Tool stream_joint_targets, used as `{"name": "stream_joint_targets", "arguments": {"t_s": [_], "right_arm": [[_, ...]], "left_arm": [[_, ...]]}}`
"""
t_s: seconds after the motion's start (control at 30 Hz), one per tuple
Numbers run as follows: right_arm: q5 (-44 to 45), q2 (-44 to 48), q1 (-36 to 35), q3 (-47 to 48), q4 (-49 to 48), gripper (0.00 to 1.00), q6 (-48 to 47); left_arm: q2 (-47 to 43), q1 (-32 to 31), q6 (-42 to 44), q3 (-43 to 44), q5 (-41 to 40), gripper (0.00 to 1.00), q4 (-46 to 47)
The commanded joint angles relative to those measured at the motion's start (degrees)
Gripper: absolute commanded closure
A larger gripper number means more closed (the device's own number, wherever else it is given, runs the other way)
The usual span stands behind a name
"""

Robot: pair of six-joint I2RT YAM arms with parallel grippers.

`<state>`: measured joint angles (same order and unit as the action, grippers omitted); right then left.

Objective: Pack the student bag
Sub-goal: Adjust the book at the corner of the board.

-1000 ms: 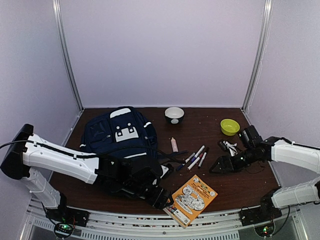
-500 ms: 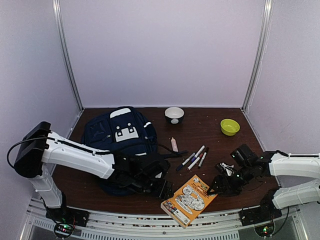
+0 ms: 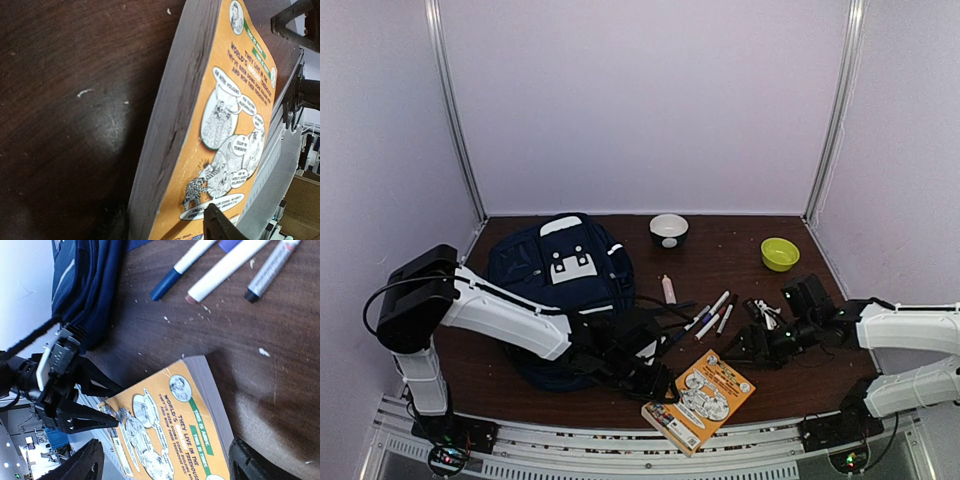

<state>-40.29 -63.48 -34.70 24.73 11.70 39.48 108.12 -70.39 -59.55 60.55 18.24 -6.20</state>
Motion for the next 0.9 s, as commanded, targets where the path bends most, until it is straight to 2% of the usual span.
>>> {"name": "stream_joint_targets", "arguments": {"t_s": [0.0, 0.1, 0.2, 0.33, 0.43, 0.5, 0.57, 0.73, 0.87], "right_arm": [[1.32, -0.30, 1.21, 4.07, -0.18, 0.15, -3.21], [4.63, 0.29, 3.12, 6.27, 10.09, 0.18, -5.77], [7.78, 1.90, 3.17, 2.90, 19.09, 0.23, -4.19], [8.97, 2.12, -0.19, 1.33, 23.23, 0.24, -5.70], [7.94, 1.06, -3.06, 1.50, 21.89, 0.26, -4.25], [7.61, 0.86, -3.44, 0.79, 21.61, 0.28, -4.00], [7.37, 1.22, -3.53, -0.17, 21.10, 0.29, -4.11], [1.37, 0.79, -3.45, 0.59, 9.80, 0.31, -0.81], [1.26, -0.23, -3.26, 5.22, 3.57, 0.30, -2.49]], "left_arm": [[0.28, -0.01, -0.99, -1.40, 2.11, 0.49, 0.80], [-0.36, 0.00, -0.22, -1.43, 0.43, 0.51, -1.73], [-0.24, -0.01, 0.21, -1.47, -0.17, 0.54, -3.01], [-1.02, 0.03, 1.51, -1.71, -1.59, 0.57, -5.47], [-3.11, 0.51, 4.85, -0.55, -5.70, 0.58, -11.85], [-5.10, 0.52, 7.82, 1.49, -10.61, 0.58, -17.91], [-6.80, 0.52, 9.66, 2.30, -12.28, 0.59, -21.33], [-11.37, 0.41, 9.50, -1.39, -5.15, 0.61, -15.50], [-13.28, 1.23, 11.59, 0.49, -8.81, 0.61, -16.43]]}}
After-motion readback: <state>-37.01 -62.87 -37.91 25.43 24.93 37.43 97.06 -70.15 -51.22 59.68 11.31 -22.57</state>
